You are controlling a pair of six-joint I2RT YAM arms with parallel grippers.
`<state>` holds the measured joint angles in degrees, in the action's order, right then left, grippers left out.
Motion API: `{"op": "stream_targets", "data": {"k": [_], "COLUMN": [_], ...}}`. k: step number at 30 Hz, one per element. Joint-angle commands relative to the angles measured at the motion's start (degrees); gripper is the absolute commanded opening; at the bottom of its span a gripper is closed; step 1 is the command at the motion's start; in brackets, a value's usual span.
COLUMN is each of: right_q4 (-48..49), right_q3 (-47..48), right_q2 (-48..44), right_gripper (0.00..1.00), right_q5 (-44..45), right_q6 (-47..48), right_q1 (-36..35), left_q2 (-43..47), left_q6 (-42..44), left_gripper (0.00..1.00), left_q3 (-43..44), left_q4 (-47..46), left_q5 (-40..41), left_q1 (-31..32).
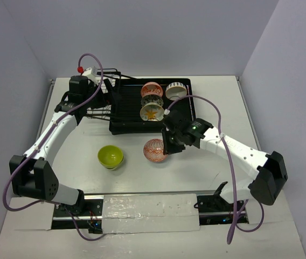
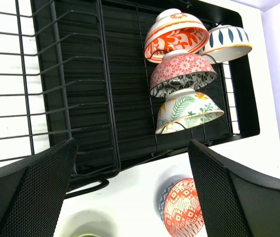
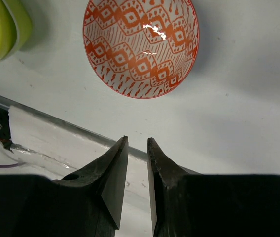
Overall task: Load the bowls into the dish rack
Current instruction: Pick up the bowl from the center of the board.
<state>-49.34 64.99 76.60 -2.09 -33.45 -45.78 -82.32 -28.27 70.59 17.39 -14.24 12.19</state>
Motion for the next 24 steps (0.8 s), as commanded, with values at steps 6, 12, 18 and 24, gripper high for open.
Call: {"op": "stream_targets", "data": {"k": [6,12,18,24], "right_q4": [3.72,6.97,7.15,8.47], "right_q3": [-1.44,-4.08,-6.1,-6.46], "right_q2": [4.08,5.67,5.93,7.25], "right_gripper": [0.31,0.33,0.34,0.36], "right_q5": [-2.47,-2.04,1.03,0.77], "right_q6": [-1.0,-2.23,-2.76,-2.58], "right_q1": [-0.01,0.16,1.22,3.5], "left_q2": [2.61,2.87,2.35,0.68], "left_q6": [-0.64,-0.64,-0.56,-0.64], "left_gripper": [0.99,0.99,0.99,0.99], "left_q3": [-0.27,0.16,-0.27,0.87], "left_q4": [-0.95,-0.51,-0.6,-0.16], "left_q5": [-1.49,-1.93,-2.11,-2.9], "left_q1": [-0.23,-0.23,-0.23,-0.14]}}
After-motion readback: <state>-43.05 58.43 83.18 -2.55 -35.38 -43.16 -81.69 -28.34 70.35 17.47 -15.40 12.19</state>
